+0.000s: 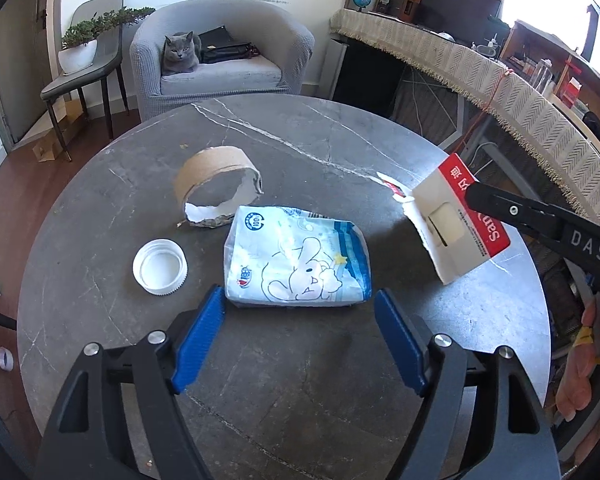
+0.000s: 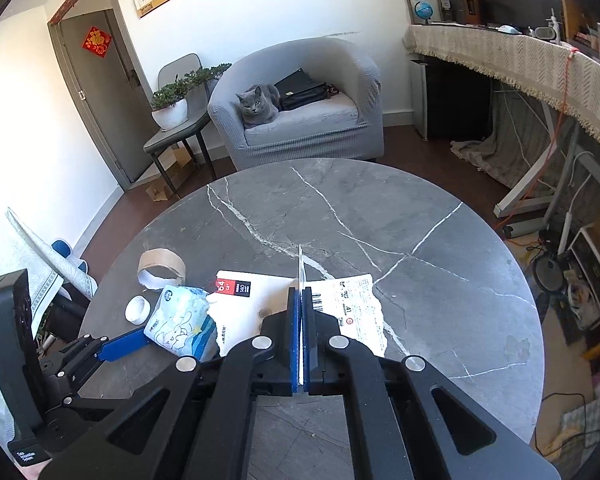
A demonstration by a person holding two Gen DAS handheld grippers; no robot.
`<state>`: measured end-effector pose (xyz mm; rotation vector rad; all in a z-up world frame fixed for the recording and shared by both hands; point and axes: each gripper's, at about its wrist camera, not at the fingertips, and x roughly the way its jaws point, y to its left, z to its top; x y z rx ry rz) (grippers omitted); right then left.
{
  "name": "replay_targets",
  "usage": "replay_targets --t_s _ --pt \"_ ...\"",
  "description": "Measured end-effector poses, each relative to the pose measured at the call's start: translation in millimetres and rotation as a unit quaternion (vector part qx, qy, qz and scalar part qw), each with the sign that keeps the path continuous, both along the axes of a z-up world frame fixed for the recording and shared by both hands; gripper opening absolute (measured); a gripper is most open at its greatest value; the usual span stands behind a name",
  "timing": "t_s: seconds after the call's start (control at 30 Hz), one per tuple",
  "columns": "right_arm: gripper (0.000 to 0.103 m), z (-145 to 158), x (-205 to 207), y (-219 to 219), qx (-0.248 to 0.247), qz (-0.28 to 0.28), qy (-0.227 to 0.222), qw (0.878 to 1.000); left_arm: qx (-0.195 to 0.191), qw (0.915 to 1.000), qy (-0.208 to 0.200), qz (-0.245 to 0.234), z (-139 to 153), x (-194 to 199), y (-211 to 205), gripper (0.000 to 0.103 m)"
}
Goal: Collect trash
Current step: 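Grasp the red SanDisk box with the right gripper while the left gripper grasps the blue cat-print tissue pack, then carry the tissue pack over the bin and open the left gripper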
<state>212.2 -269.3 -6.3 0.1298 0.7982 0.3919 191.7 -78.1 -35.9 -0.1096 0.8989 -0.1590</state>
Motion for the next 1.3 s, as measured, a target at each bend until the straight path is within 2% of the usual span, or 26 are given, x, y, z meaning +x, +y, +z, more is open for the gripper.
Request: replay_targets --t_s 0.2,0.4,0.47,0.53,0.97,1.3 --pt "0.001 2.5 -4.2 -7.2 0.006 0.001 0.000 1.000 0.048 0.9989 0.004 0.003 -3.6 7.5 -9.6 0.087" --pt "0.001 4.8 -5.1 -16.7 0.015 0.003 0.001 1.000 0.069 0.9976 0.006 0.002 -5.4 10.4 -17.0 0.088" --pt "0.001 5.5 -4.9 -18.0 0.017 0.003 0.000 1.000 0.065 0.9979 0.005 0.006 -4.6 12.0 -14.7 0.084" --pt "0.001 6.4 -5.0 -17.1 0.018 0.004 0.001 1.000 0.058 0.9983 0.000 0.012 -2.6 11.3 -10.6 0.075" --pt "0.001 12.7 -12.8 -13.0 0.004 0.008 -0.002 1.000 0.009 0.9999 -0.006 0.001 5.4 -6.4 4.2 0.074" --pt "0.001 16.2 -32.2 4.1 0.004 0.022 -0.006 1.000 -0.002 0.9997 -0.019 -0.015 13.5 -39.1 7.5 0.074"
